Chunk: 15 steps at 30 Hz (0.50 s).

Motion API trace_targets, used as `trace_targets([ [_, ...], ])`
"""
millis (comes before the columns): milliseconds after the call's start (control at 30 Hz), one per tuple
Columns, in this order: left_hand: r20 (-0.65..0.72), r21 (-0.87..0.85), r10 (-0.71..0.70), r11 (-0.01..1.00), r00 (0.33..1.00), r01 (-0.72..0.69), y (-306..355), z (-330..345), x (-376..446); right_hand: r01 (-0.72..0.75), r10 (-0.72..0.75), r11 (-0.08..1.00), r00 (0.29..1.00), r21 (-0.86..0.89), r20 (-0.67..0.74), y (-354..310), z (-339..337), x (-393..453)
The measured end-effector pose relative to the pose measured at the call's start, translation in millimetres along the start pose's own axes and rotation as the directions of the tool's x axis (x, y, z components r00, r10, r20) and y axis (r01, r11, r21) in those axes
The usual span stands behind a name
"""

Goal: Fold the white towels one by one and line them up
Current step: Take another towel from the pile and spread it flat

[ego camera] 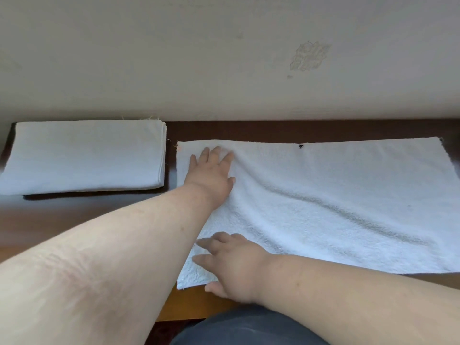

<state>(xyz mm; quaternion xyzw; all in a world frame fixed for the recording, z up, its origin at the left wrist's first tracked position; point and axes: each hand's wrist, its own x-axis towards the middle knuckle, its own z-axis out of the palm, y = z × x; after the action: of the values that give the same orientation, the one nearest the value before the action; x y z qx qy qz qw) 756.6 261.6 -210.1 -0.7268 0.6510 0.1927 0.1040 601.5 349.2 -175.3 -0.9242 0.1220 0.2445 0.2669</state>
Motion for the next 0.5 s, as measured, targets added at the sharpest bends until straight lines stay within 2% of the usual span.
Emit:
trace_targets([
  [67,-0.008,0.014,0.004,1.000,1.000,-0.004,-2,12,-10,0.023,-0.015,0.998,0.991,-0.065,0.130,-1,4,2],
  [100,0.014,0.024,0.019,1.000,1.000,-0.020,-4,17,-15,0.043,-0.032,0.998,0.982,-0.054,0.184,-3,6,2],
  [133,0.026,0.029,0.035,0.999,0.999,-0.036,-6,22,-19,0.055,-0.053,0.998,0.982,-0.005,0.181,-5,6,3],
  [167,0.019,0.022,0.039,0.999,0.999,-0.040,-9,26,-23,0.057,-0.066,0.996,0.990,0.075,0.123,-6,3,3],
  [233,-0.025,-0.012,0.011,1.000,1.000,-0.011,-17,32,-29,0.059,-0.038,0.976,0.994,0.210,-0.103,-4,-8,6],
  [300,-0.020,-0.025,-0.020,1.000,1.000,0.020,-23,36,-34,0.033,0.012,0.984,0.967,0.172,-0.254,2,-18,11],
  [333,0.004,-0.009,-0.025,1.000,1.000,0.025,-26,38,-36,0.009,0.017,0.994,0.970,0.106,-0.242,4,-19,13],
  [433,0.058,0.021,0.022,1.000,0.998,-0.023,-41,35,-39,-0.035,0.039,0.994,0.999,-0.102,0.034,4,-5,14],
  [500,0.047,-0.014,0.031,0.999,0.998,-0.030,-49,29,-38,0.012,-0.001,0.985,0.998,-0.173,0.063,0,3,13],
])
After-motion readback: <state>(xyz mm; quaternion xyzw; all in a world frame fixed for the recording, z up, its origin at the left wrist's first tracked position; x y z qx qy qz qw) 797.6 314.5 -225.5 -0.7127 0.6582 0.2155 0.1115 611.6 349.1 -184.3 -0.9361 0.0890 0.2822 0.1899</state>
